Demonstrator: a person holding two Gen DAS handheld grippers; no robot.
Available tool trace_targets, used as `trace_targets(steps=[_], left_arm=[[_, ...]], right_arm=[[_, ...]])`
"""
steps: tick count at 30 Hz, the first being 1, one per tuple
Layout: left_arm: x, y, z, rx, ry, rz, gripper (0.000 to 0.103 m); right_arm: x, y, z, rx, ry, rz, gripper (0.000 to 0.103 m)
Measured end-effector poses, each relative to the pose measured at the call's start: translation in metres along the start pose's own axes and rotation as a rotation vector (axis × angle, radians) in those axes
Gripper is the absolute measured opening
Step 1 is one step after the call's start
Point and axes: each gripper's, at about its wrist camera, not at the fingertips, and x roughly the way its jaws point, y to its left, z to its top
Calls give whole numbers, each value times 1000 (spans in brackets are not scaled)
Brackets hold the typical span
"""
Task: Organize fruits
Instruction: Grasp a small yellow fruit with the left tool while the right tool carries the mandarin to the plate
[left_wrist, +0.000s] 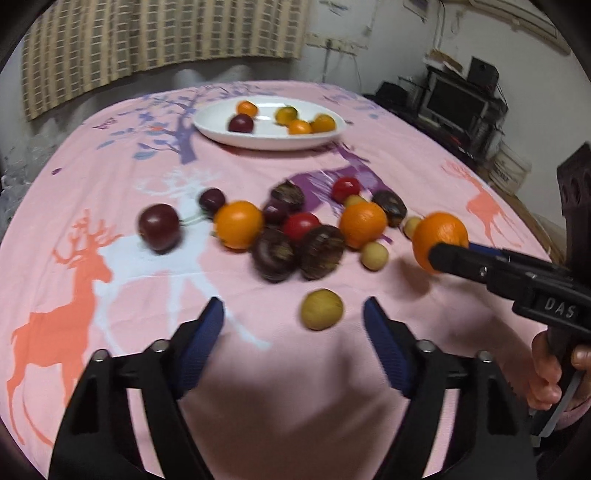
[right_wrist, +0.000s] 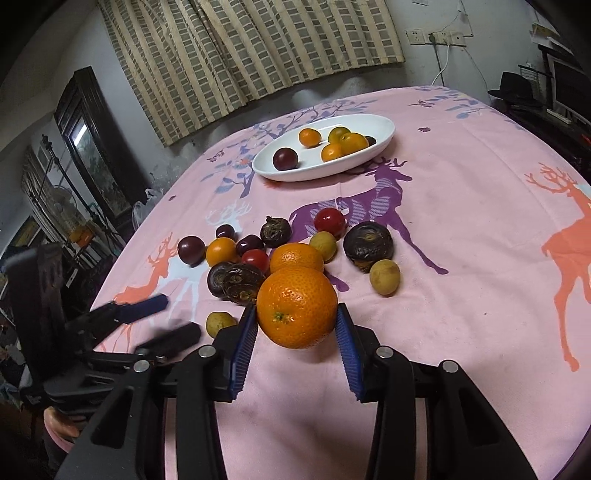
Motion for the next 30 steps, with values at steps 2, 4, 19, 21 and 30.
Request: trace_targets(steps=[2,4,19,21,30], left_arm=[[8,-7,0,14,20,-2,63],[13,-10,2,18,30,-1,61],[22,-9,1,-3,89,-8,29],[15,-3,10,-11,84,-42,29],[21,32,149,-48,-49,-47,29]], right_arm=[[-1,-4,-1,4,-5,10,43],[-2,-9,-1,9,-7,17,43],[-4,-34,3,39,-28,66,43],[-5,-35,11,19,-32,55,43],[31,-31,125,-61,-144,17,43]])
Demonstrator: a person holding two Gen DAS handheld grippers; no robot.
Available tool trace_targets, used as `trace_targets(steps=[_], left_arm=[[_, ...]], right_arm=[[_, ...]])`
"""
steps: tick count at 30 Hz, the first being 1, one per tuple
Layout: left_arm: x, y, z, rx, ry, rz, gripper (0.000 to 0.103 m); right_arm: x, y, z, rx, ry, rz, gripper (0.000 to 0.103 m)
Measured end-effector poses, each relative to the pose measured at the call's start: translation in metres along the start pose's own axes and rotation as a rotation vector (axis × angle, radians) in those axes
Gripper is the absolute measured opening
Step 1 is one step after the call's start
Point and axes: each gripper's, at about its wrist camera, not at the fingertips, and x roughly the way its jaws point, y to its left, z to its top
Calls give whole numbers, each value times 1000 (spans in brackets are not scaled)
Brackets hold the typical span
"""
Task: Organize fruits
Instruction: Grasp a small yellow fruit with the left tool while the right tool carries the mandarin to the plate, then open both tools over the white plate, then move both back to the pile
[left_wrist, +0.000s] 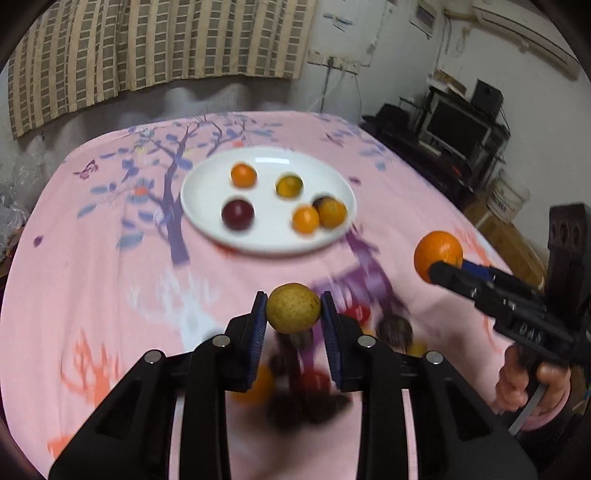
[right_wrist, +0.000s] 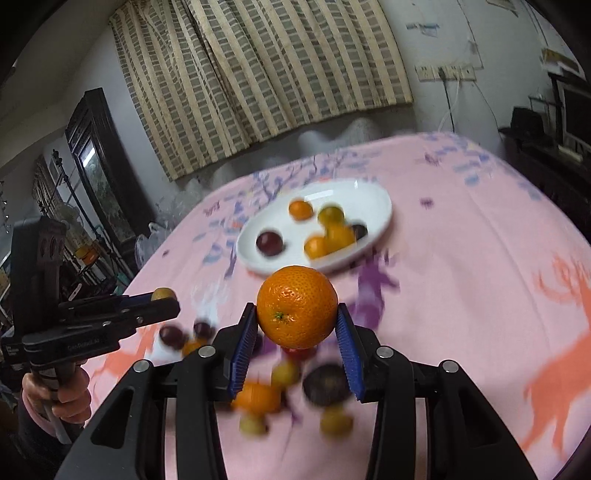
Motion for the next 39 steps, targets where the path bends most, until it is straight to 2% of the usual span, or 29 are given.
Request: trace_targets(steps=[3,5,8,11,12,13,14,15,16,17,19,23,28,31,33,36,39], left_arm=[[40,11,46,-24,0,19,29],[64,16,64,-26,12,36,29],[98,23,79,-38,44,55,29],[118,27,83,-27,73,78,29],[121,27,84,-19,80,93,30],[121,28,85,-18,80,112,34],[119,31,86,-23,80,134,52],[114,35,86,-38,71,145,77],[106,40,86,-55,51,147,87],[95,44,85,-71,20,141,93],[70,48,81,-87,-21,124,93],[22,46,57,-81,-69,144,99],[-22,39,-13,-28,-70,196,99],[-35,41,-51,-30,-96,244,99],[-38,45,-65,-36,-99,249,99],[-34,56,-79,-86,-68,237,99],[-40,59,-83,-89,-73,234,99]], right_arm=[[43,1,33,-23,2,-7,43],[72,1,48,-55,9,-27,43],[105,0,58,-105,28,-66,43],[125,0,63,-123,64,-54,44],[126,2,63,-137,61,-65,51],[125,3,65,-159,42,-107,55],[121,4,64,-170,30,-123,67],[116,5,65,-175,21,-125,76],[109,4,65,-173,14,-120,78],[99,4,64,-168,9,-101,78],[78,7,60,-168,5,-72,78],[27,23,29,-214,-1,-26,82],[-15,31,-26,-189,49,8,83],[-24,36,-54,-152,70,-8,83],[-23,39,-69,-108,97,-2,83],[-17,44,-81,-32,133,15,83],[-14,55,-86,-33,124,-5,81]])
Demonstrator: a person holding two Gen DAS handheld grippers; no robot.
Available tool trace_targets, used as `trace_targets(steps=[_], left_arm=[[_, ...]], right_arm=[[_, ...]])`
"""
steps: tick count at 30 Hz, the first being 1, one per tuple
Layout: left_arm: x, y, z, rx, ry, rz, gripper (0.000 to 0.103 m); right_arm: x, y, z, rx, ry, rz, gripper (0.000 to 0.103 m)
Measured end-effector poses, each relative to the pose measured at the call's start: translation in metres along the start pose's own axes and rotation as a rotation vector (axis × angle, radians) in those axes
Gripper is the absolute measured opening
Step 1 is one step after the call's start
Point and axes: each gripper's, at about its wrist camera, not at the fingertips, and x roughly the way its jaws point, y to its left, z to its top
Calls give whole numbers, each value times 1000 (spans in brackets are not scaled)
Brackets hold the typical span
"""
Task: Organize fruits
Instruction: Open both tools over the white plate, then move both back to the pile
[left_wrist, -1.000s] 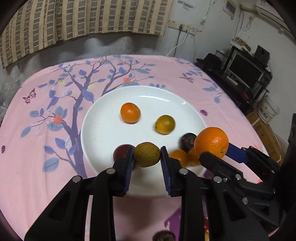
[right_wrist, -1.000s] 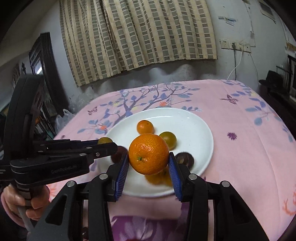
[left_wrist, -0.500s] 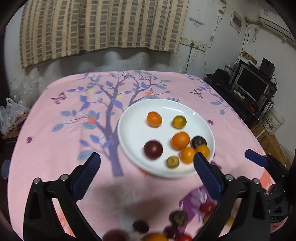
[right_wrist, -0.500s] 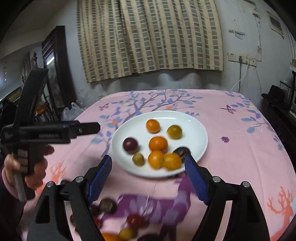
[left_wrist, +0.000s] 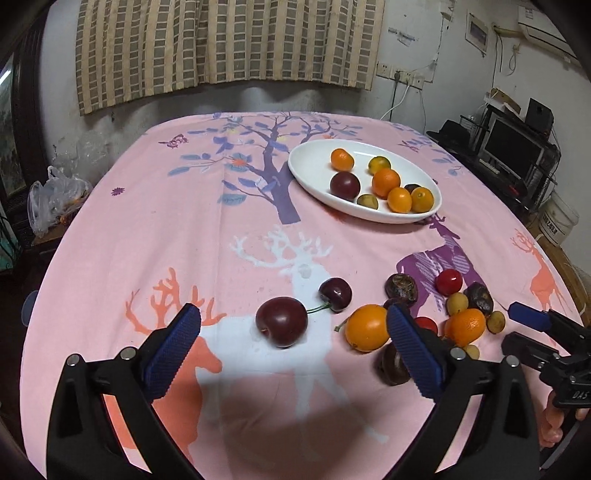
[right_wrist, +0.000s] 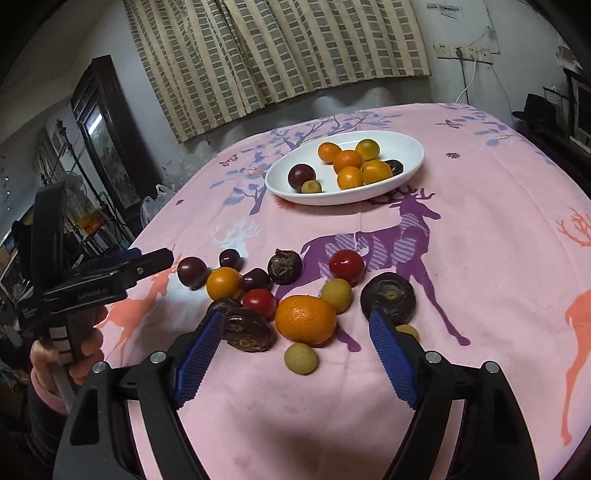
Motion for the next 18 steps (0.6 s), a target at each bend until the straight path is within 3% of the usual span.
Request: trace_targets(steps=[5,18], left_arm=[[-16,5,-2,2,-48,8,99],[-16,30,-4,-77,-37,53,99]], right_arm=[[17,5,1,11,28,-36,70],[40,-6,2,60,89,-45,55]])
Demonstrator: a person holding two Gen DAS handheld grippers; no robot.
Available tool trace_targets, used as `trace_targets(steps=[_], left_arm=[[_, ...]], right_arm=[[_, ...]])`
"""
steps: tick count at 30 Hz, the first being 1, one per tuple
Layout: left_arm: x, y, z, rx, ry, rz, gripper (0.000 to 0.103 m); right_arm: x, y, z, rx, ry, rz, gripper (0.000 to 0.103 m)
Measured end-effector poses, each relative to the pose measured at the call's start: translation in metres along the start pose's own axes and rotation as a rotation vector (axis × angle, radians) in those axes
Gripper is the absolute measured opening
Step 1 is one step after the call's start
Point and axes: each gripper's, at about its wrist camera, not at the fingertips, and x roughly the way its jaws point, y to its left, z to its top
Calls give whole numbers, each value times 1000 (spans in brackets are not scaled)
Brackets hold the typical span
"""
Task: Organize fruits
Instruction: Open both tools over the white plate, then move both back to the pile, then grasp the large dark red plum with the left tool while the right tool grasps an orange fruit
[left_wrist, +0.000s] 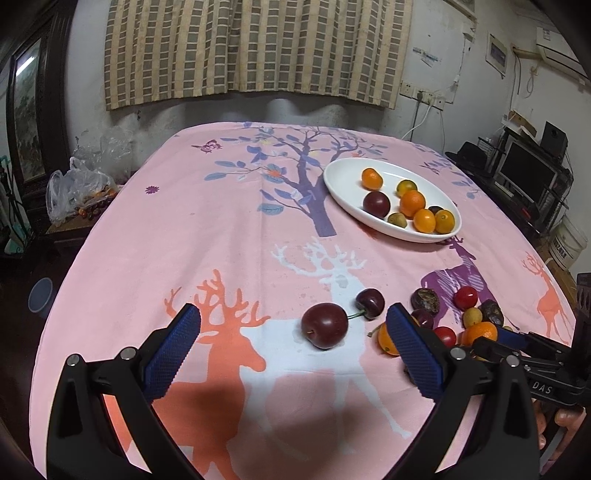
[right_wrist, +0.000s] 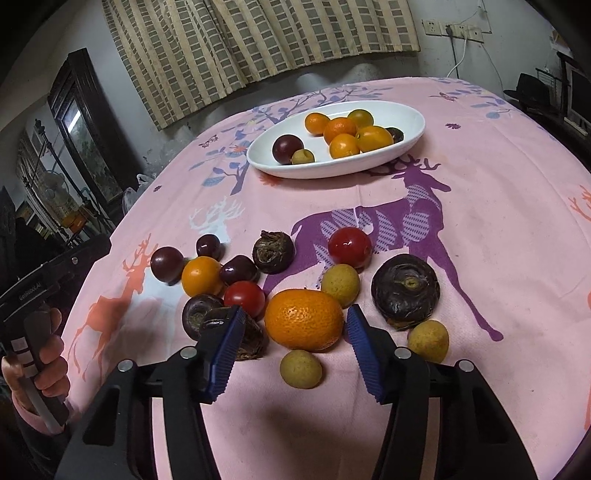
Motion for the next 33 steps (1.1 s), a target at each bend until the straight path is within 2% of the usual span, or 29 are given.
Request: trace_targets(steps=[2,5,8,10,12,15,20,25,28,33], left_arm=[[3,5,0,-14,5,8,99],[8,8,-2,-25,17,4,99],[18,2,-5,-10,50,-37,98],[26,-6,-9,24,73,-52,91],[35,-13,-12,50,106,-69,74],[50,-17,-15,49,152,-75,62],[60,-22,-13,64,154,-67,61],[72,-23,-15,80,185,-51,52],[73,-24,-17,83,192,-51,42],[72,-29,-19,105,182,-31,40]], right_arm=[[2,-1,-1,-4,9,-7,44],[-2,-4,-1,7,-5,17,43],[-12,-9,2,29,-62,33,43],[-19,-11,2,27,-95,27,43],[-23,-10,2,21,-109,35,43],[-25,-11,2,22,-107,64,43],[-30,-11,3,21,-126,86,43],[-33,-12,2,25,-132,100,43],[-35,-12,2,25,-138,106,43],[-37,-12,1,24,-144,111,43]])
